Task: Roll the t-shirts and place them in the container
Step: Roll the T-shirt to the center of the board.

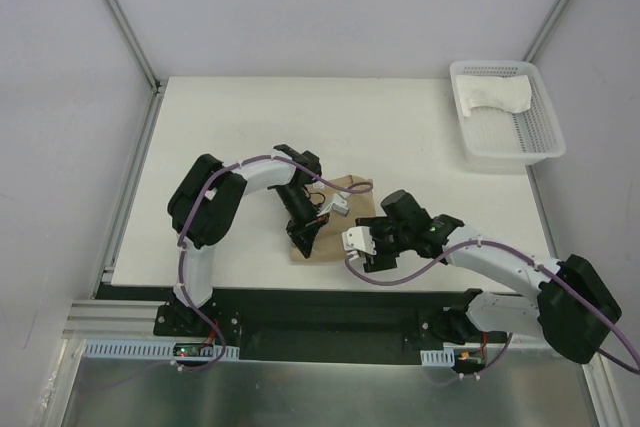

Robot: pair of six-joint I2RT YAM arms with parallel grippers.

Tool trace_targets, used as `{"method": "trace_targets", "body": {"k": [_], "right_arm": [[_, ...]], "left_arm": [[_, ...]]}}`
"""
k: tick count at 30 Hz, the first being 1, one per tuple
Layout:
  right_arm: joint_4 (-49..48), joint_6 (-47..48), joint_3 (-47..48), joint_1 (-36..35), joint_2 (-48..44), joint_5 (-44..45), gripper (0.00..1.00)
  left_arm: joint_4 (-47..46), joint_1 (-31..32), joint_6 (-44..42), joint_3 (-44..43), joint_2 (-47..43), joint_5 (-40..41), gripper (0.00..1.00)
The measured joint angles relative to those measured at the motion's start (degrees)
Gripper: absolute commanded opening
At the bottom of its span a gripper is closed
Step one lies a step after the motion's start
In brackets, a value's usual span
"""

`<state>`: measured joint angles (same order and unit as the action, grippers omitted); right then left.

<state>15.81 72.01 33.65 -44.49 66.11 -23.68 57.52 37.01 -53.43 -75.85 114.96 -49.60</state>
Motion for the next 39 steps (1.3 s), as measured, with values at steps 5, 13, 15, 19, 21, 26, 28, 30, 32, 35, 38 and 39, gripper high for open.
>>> {"method": "trace_targets", "body": {"k": [5, 13, 15, 19, 21, 26, 28, 30, 32, 35, 38, 39], "right_arm": [[-2.2, 0.0, -0.2, -2.1, 3.8, 2.6, 0.73], [-5.8, 1.1, 1.4, -4.5, 10.6, 8.4, 0.18], [-4.5, 1.6, 2.8, -4.3, 11.1, 8.2, 0.13], [6.2, 2.5, 9.4, -0.1, 14.0, 1.7, 0.12], [14.0, 4.1, 14.1, 2.9, 16.4, -3.2, 0.13], [35.9, 12.0, 26.4, 8.3, 28.3, -13.8, 0.13], [40.8, 13.6, 29.2, 9.3, 33.5, -16.2, 0.13], [45.4, 14.7, 32.9, 10.3, 39.7, -18.2, 0.13], [49.0, 14.9, 36.1, 11.6, 45.1, -20.0, 0.13], [53.2, 15.0, 39.6, 13.7, 50.0, -22.6, 0.13], [56.2, 14.7, 42.9, 15.1, 53.7, -24.1, 0.13], [57.4, 14.6, 44.4, 15.4, 55.3, -24.3, 0.13]], "left_arm": [[0.6, -0.6, 0.3, -0.6, 0.5, -0.3, 0.0], [2.3, -4.4, 0.6, -1.2, 2.4, -4.1, 0.0], [2.5, -5.6, 1.4, -1.2, 2.6, -4.9, 0.0], [3.4, -7.3, 2.0, -1.1, 2.9, -7.6, 0.0], [4.9, -7.6, 1.7, -1.2, 3.4, -9.5, 0.0], [11.0, -7.9, 0.8, -2.2, 7.3, -14.7, 0.0], [12.3, -7.9, 0.9, -3.3, 9.2, -15.1, 0.0], [13.4, -8.0, 1.8, -5.2, 11.5, -15.3, 0.0], [14.4, -8.6, 2.9, -7.4, 14.0, -15.3, 0.0], [16.0, -9.9, 4.1, -10.2, 17.0, -15.4, 0.02], [17.0, -10.9, 5.4, -12.5, 18.8, -15.3, 0.11], [17.0, -11.3, 6.2, -13.3, 19.3, -15.3, 0.15]]}}
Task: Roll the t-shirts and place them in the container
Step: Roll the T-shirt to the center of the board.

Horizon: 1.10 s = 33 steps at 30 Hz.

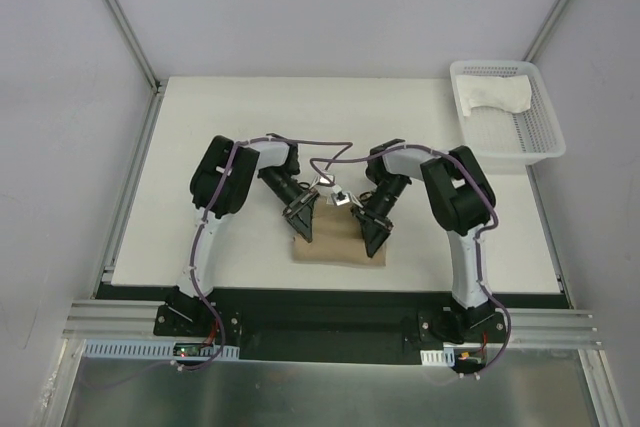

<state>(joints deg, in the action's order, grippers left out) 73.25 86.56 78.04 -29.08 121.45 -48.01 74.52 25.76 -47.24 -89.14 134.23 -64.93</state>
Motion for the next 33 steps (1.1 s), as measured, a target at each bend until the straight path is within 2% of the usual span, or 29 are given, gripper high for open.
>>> {"method": "trace_targets", "body": {"k": [4, 10, 13, 16, 17, 19, 24, 28, 33], "right_arm": [[6.1, -1.8, 8.1, 1.3, 8.7, -1.0, 0.13], [10.9, -6.4, 12.8, 2.4, 14.4, -2.1, 0.12], [12.0, -8.6, 14.1, 2.4, 15.8, -1.9, 0.12], [12.7, -10.8, 15.0, 2.9, 17.0, -2.2, 0.1], [12.8, -11.5, 15.1, 3.1, 17.3, -2.5, 0.1], [12.8, -12.6, 15.2, 3.8, 17.8, -3.2, 0.04], [12.8, -14.9, 15.8, 5.9, 18.8, -4.6, 0.01], [12.7, -16.0, 16.6, 6.4, 19.2, -4.7, 0.01], [12.7, -16.4, 16.6, 6.3, 19.2, -4.7, 0.02]], "left_arm": [[-1.5, -2.5, 4.2, -0.8, 0.7, -0.2, 0.2], [-7.6, -9.5, 10.0, -1.1, -1.2, 1.2, 0.28], [-10.7, -12.3, 10.7, -0.7, -6.4, 3.2, 0.31], [-15.0, -12.3, 10.0, 2.2, -16.5, 6.3, 0.34], [-16.7, -11.6, 9.3, 4.0, -20.4, 7.8, 0.39], [-20.7, -8.9, 6.9, 8.9, -29.8, 10.8, 0.41], [-33.1, 3.3, -1.2, 26.2, -50.6, 19.5, 0.45], [-40.6, 9.8, -6.3, 35.1, -54.6, 24.7, 0.45], [-47.1, 13.9, -9.4, 39.6, -54.3, 28.9, 0.46]]}}
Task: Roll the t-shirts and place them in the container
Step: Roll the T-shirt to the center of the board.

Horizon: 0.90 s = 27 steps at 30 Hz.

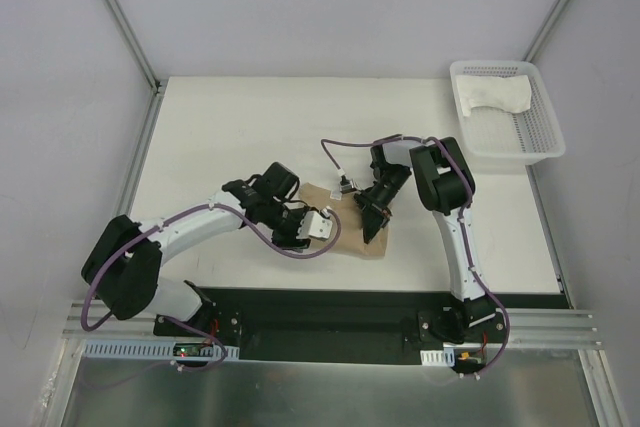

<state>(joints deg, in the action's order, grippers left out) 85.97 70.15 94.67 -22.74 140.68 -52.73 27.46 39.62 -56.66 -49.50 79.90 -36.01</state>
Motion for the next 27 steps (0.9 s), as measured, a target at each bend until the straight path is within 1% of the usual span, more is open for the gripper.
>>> {"method": "trace_targets", "body": {"k": [4, 8, 13, 14, 15, 17, 20, 21, 23, 24, 27], "right_arm": [[0.0, -0.3, 0.2, 0.0, 0.1, 0.1, 0.02], [0.1, -0.7, 0.4, 0.0, 0.3, 0.2, 0.02], [0.1, -1.2, 0.9, -0.1, 0.5, 0.3, 0.02], [0.1, -1.3, 0.9, -0.1, 0.5, 0.4, 0.02], [0.1, -1.4, 0.9, -0.1, 0.5, 0.4, 0.02], [0.1, -1.6, 0.9, 0.0, 0.5, 0.4, 0.02], [0.1, -1.8, 1.1, 0.0, 0.6, 0.4, 0.02], [0.1, -1.8, 1.1, 0.0, 0.6, 0.4, 0.02], [0.1, -1.8, 1.2, 0.0, 0.6, 0.4, 0.02], [0.1, -1.9, 1.2, 0.0, 0.6, 0.4, 0.02], [0.1, -2.0, 1.2, 0.0, 0.6, 0.4, 0.02]], "left_arm": [[-4.2, 2.1, -0.4, 1.0, 1.0, 2.1, 0.46], [-6.7, 2.8, -0.5, 1.2, 2.3, 3.5, 0.47], [-8.2, 2.9, -1.0, 1.0, 5.1, 4.0, 0.52], [-8.5, 3.1, -1.0, 0.9, 5.8, 4.2, 0.77], [-8.7, 3.4, -1.2, 0.8, 6.4, 4.5, 0.99], [-8.9, 4.5, -1.8, 0.6, 7.6, 5.8, 0.99], [-10.0, 7.0, -2.9, -0.1, 9.9, 9.9, 0.99], [-10.3, 7.4, -3.0, -0.5, 10.5, 10.9, 0.97], [-11.0, 8.1, -3.2, -1.2, 11.8, 13.0, 0.88], [-11.3, 8.4, -3.4, -1.6, 12.6, 14.0, 0.79], [-12.0, 8.7, -3.5, -3.1, 14.2, 15.8, 0.66]]}}
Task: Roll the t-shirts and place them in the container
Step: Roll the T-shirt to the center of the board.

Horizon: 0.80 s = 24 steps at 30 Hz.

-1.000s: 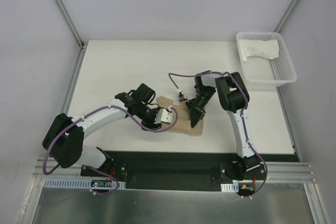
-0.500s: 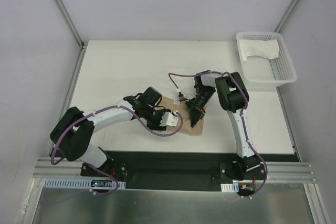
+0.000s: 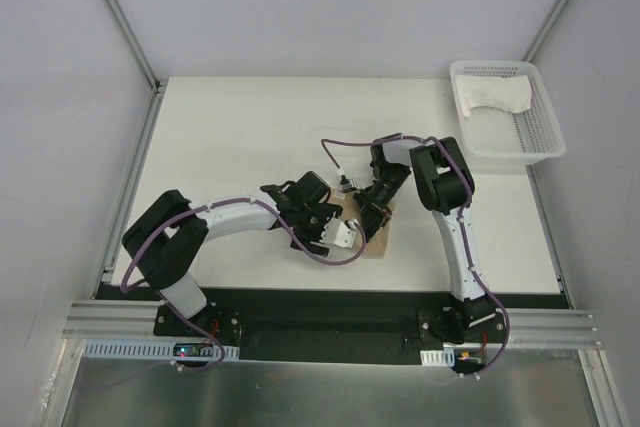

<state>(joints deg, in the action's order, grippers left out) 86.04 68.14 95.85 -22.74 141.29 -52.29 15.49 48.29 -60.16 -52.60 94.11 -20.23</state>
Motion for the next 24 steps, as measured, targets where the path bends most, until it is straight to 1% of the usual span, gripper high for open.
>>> {"method": "trace_targets", "body": {"k": [1, 3, 4, 5, 7, 8, 9, 11, 13, 14, 16, 17, 19, 20, 22, 24], "right_arm": [[0.0, 0.0, 0.0, 0.0, 0.0, 0.0, 0.02], [0.0, 0.0, 0.0, 0.0, 0.0, 0.0, 0.02], [0.0, -0.1, 0.0, 0.1, 0.0, 0.0, 0.02], [0.0, -0.2, 0.1, 0.1, 0.1, 0.0, 0.03], [0.0, -0.3, 0.3, 0.2, 0.2, 0.1, 0.03], [0.0, -0.4, 0.4, 0.2, 0.2, 0.2, 0.04], [0.0, -0.5, 0.4, 0.2, 0.2, 0.2, 0.05], [0.0, -0.5, 0.4, 0.3, 0.2, 0.1, 0.14], [0.0, -0.3, 0.4, 0.7, 0.2, 0.0, 0.17], [0.0, 0.0, 0.4, 1.1, 0.0, -0.1, 0.26], [-0.5, 0.8, 0.4, 3.0, -0.7, -0.4, 0.37], [-1.0, 1.0, 0.5, 4.3, -1.4, -0.4, 0.56], [-3.1, 2.2, 1.7, 8.3, -4.4, 0.2, 0.76], [-4.6, 3.1, 2.8, 10.8, -6.7, 1.2, 0.96], [-7.5, 4.2, 5.9, 16.5, -13.3, 3.0, 0.96], [-10.8, 2.8, 8.2, 21.9, -22.2, 5.0, 0.96]], "left_arm": [[-0.2, 0.1, -0.3, -0.3, 0.3, 0.6, 0.53], [-0.5, 0.1, -1.0, -0.6, 0.8, 1.6, 0.42], [-1.0, 0.1, -1.3, -0.7, 1.2, 2.4, 0.33], [-1.3, 0.1, -1.6, -1.0, 1.6, 2.9, 0.26], [-1.3, 0.1, -1.9, -1.6, 1.9, 3.3, 0.17], [-1.0, 0.1, -2.2, -1.9, 2.0, 3.4, 0.0], [-0.5, 0.1, -2.4, -2.4, 2.2, 3.4, 0.0], [0.6, 0.1, -2.2, -3.1, 2.4, 3.6, 0.0], [1.9, 0.1, -2.1, -4.1, 3.0, 3.7, 0.0], [2.6, 0.1, -1.9, -4.7, 3.4, 3.7, 0.0], [3.9, 0.0, -1.1, -5.7, 4.1, 3.6, 0.0], [4.4, 0.0, -0.4, -6.3, 4.4, 3.1, 0.0], [5.0, 0.0, 0.8, -7.1, 5.0, 2.2, 0.0], [5.6, 0.0, 1.5, -7.6, 5.3, 1.7, 0.0], [7.1, -0.3, 2.5, -8.6, 5.8, 0.7, 0.0], [9.3, -0.4, 3.3, -10.3, 6.8, -0.4, 0.0]]}}
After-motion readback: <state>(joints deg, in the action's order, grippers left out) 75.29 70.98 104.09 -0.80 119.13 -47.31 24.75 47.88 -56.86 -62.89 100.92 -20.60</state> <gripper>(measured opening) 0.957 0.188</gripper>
